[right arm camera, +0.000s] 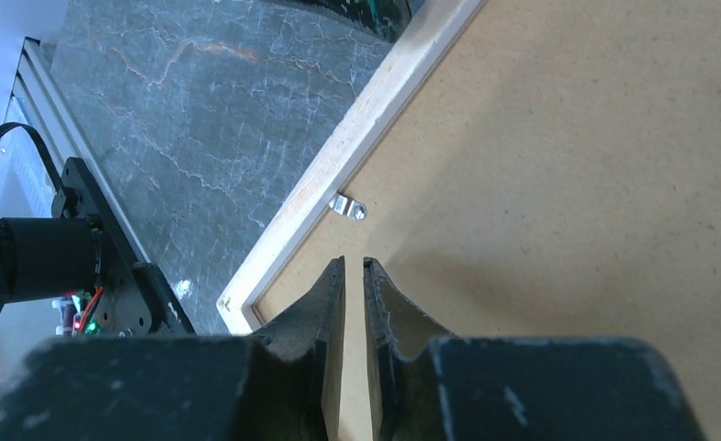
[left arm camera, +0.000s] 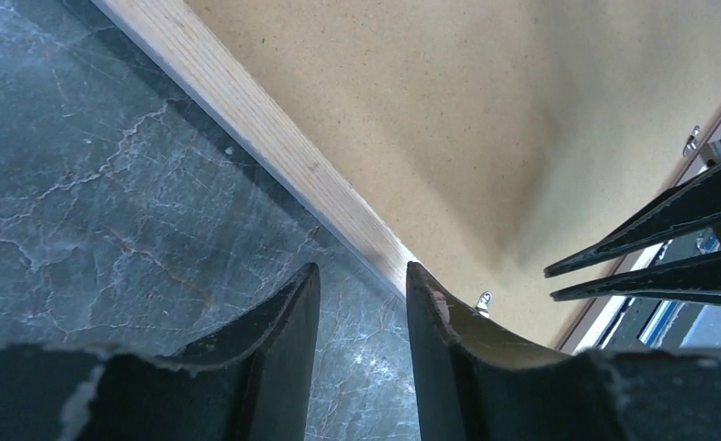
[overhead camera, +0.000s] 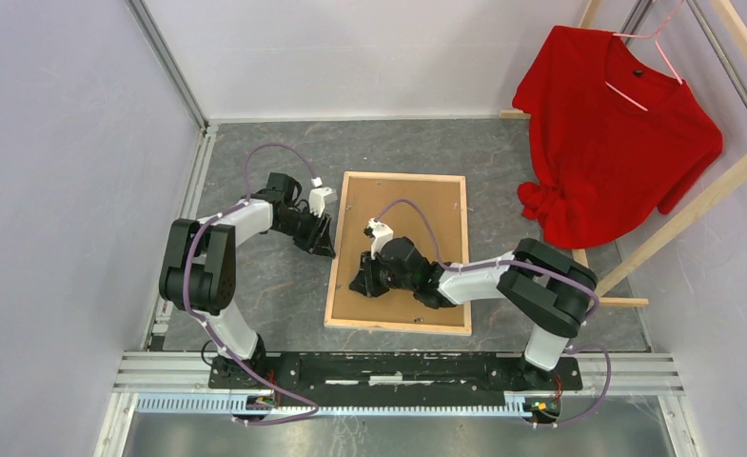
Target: Put the photo into the frame
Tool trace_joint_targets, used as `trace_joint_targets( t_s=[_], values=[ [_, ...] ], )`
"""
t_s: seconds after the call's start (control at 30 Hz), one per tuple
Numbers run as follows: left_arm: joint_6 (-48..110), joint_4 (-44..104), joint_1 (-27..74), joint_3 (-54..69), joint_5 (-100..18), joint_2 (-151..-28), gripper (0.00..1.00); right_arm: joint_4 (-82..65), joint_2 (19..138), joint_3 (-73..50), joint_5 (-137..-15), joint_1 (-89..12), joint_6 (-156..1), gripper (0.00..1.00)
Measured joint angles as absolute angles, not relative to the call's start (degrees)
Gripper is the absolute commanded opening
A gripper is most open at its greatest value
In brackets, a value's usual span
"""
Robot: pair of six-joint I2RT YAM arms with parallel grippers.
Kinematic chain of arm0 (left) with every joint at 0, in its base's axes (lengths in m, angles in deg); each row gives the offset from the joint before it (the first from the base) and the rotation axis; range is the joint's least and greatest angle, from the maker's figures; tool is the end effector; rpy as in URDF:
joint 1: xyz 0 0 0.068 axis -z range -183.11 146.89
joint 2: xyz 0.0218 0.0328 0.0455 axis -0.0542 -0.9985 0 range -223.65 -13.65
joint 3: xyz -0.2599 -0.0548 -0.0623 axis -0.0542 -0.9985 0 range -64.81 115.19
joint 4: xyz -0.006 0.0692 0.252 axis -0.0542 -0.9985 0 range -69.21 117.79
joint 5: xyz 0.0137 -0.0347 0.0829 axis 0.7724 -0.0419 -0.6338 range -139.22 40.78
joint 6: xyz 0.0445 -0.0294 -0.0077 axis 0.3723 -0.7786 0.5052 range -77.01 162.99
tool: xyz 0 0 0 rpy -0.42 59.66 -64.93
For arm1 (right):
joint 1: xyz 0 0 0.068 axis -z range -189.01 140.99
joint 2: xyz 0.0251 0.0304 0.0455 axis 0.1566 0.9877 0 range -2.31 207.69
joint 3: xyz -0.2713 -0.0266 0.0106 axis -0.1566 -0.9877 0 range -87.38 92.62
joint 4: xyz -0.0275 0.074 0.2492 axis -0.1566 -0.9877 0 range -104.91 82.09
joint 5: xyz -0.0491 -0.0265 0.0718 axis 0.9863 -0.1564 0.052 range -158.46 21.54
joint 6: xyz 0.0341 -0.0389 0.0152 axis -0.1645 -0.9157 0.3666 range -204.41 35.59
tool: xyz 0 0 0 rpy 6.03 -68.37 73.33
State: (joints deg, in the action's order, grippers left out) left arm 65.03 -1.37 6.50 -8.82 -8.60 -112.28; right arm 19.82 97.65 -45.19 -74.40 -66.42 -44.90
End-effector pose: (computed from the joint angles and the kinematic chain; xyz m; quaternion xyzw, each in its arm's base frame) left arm 0.3037 -0.0749 0.1568 0.3053 0.8760 -0.3247 0.1845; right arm 0.1808 0.2900 0.1436 -0.1602 0.8505 0.4033 0.2974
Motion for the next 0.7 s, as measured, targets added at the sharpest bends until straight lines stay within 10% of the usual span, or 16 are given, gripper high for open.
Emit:
trace_joint_targets(
  t_s=[0.7],
  values=[
    [65.1, -2.1, 6.5, -8.3, -5.7, -115.0, 0.31, 22.0, 103.2, -41.3, -78.2, -67.2, -43.5, 0.13]
  ],
)
